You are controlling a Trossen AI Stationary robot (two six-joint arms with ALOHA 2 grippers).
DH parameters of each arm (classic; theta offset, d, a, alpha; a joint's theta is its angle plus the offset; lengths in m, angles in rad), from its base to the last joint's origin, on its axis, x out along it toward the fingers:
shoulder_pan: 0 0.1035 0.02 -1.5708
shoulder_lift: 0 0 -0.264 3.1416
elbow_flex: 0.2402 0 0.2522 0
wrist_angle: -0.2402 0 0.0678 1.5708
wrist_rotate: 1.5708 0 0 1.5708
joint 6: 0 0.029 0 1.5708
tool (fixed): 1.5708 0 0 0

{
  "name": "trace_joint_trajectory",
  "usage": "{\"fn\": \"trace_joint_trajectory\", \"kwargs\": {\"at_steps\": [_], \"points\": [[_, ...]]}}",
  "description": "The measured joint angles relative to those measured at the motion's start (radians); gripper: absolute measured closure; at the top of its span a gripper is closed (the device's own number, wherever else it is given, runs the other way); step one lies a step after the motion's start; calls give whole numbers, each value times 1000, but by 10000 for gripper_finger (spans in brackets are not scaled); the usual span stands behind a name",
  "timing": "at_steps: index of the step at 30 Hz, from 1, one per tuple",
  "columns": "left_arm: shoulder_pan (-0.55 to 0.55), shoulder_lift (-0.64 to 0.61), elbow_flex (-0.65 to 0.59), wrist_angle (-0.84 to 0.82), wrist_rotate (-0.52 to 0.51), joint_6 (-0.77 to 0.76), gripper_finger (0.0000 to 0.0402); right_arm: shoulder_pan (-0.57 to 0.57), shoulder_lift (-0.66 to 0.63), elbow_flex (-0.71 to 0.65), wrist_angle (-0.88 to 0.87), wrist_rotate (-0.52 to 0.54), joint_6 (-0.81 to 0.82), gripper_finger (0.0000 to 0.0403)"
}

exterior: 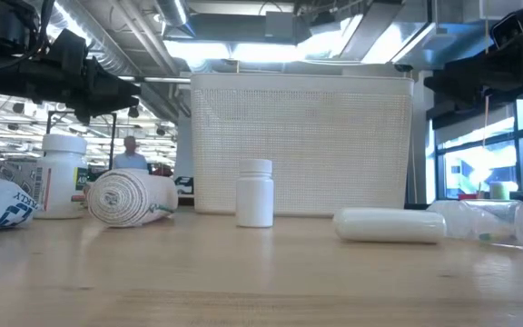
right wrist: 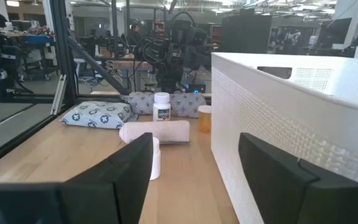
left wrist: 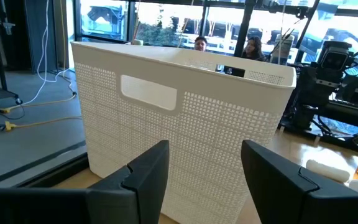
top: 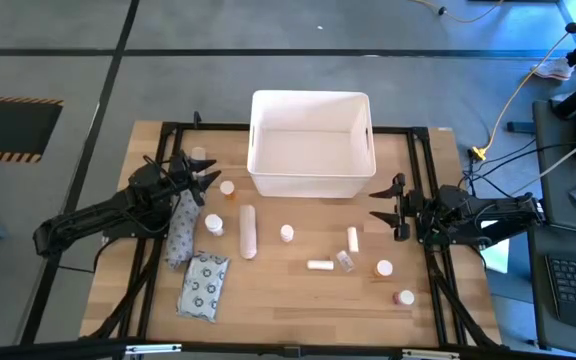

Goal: Pick & place medical supplies in basket/bin
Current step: Put the right orange pill bottle into the white bin

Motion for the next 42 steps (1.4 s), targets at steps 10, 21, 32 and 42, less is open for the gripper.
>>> {"fn": "trace_joint_trajectory", "kwargs": {"at_steps": [10, 21, 32, 42], "points": [[0, 0, 0, 0, 0, 50, 208, 0, 0, 0, 0, 0, 110, 163], [0, 0, 0, 11, -78, 16, 208, 1, 14, 134, -100, 59, 107, 163], [1, 0, 1, 16, -126, 114, 208, 18, 345, 487, -450, 130, 190, 163], [1, 2, 2, 11, -179, 129, 208, 110, 942, 964, -961, 129, 486, 163]]}}
